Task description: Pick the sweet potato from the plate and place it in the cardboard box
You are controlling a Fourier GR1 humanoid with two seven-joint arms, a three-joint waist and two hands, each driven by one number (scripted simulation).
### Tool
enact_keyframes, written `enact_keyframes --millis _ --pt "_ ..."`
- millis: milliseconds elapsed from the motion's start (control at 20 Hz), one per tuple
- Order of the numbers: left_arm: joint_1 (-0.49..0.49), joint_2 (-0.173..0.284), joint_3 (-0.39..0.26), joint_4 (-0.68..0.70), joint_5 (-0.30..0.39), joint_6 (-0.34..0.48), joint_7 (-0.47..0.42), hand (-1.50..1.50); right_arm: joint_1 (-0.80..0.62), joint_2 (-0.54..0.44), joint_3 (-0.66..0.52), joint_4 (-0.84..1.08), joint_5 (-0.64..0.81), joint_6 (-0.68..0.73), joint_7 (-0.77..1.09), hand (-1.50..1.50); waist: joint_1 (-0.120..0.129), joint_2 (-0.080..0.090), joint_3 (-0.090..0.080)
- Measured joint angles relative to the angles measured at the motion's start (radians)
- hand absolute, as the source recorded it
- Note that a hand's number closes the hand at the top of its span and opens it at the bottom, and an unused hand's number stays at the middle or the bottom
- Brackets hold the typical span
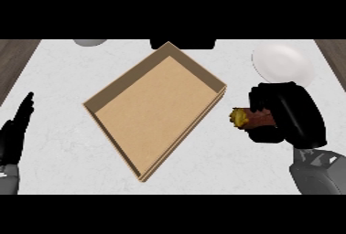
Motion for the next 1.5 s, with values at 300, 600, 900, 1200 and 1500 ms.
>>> enact_keyframes --millis 300,600,900,1200,1500 --pt "-0.001 -0.017 -0.013 -0.028 -0.018 0.001 0.025 0.00 -0.145 0.112 0.017 -0.026 -0.061 0.117 0.080 1.50 0.008 0.002 0.001" --pt "-0.032 -0.025 -0.014 -0.015 -0.027 0.003 0.030 0.00 -0.347 0.271 0.013 0.152 -0.077 0.081 0.181 1.50 0.017 0.006 0.000" --pt "-0.039 -0.020 -0.009 -0.009 -0.024 -0.014 0.025 0.00 -0.554 0.323 0.000 0.406 -0.186 -0.020 0.255 1.50 0.029 0.008 0.001" --pt "-0.059 -0.020 -0.010 -0.011 -0.028 -0.023 0.037 0.00 -0.730 0.335 0.012 0.736 -0.291 -0.175 0.212 1.50 0.043 0.013 0.000" --pt "-0.077 -0.033 -0.018 0.010 -0.037 -0.021 0.021 0.00 -0.862 0.338 0.078 1.018 -0.386 -0.306 0.177 1.50 0.061 0.018 0.000"
